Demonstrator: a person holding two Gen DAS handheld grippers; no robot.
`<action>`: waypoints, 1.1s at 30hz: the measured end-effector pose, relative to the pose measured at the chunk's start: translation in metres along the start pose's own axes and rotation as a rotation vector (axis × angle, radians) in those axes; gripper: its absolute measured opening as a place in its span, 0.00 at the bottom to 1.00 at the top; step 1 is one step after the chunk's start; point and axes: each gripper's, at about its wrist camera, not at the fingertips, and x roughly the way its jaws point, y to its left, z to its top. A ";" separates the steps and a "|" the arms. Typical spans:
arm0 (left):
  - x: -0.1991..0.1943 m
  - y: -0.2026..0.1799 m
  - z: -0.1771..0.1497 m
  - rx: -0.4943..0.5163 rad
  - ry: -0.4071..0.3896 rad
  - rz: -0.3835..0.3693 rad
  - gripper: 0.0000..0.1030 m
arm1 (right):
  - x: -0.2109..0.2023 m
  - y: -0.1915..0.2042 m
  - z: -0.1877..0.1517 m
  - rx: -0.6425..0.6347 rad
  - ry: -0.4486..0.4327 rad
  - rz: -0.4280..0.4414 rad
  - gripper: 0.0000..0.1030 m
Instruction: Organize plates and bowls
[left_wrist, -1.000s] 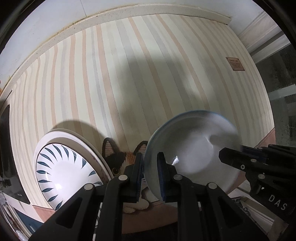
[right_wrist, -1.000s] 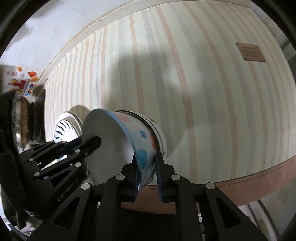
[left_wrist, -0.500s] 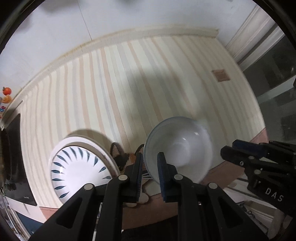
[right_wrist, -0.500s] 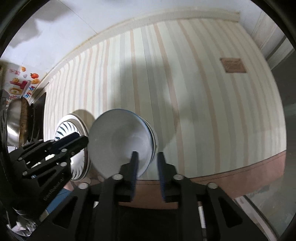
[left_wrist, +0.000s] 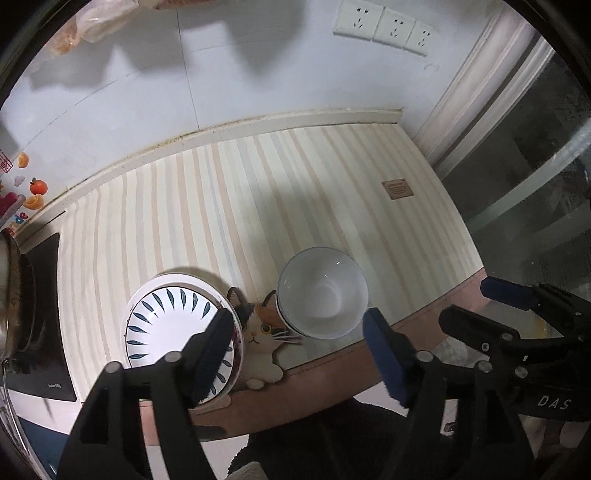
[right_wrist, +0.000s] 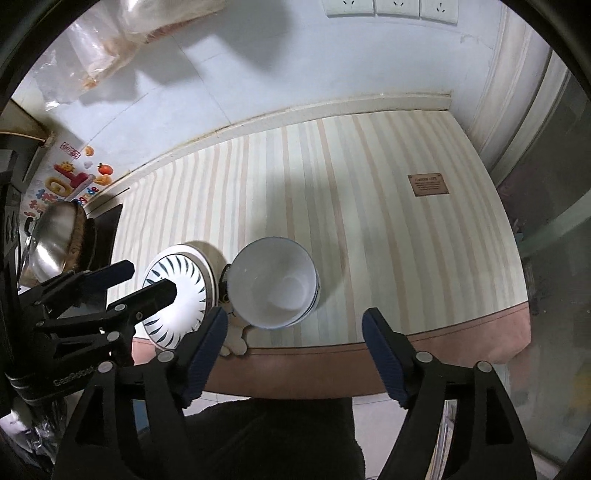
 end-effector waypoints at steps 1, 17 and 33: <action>-0.003 -0.001 -0.002 0.005 -0.001 0.000 0.70 | -0.004 0.001 -0.003 0.004 -0.003 0.002 0.81; -0.040 -0.002 -0.012 -0.014 -0.062 -0.041 0.85 | -0.050 0.005 -0.020 0.007 -0.062 -0.026 0.88; -0.011 0.014 -0.006 -0.055 -0.029 -0.007 0.85 | -0.025 -0.009 -0.009 0.041 -0.065 0.023 0.92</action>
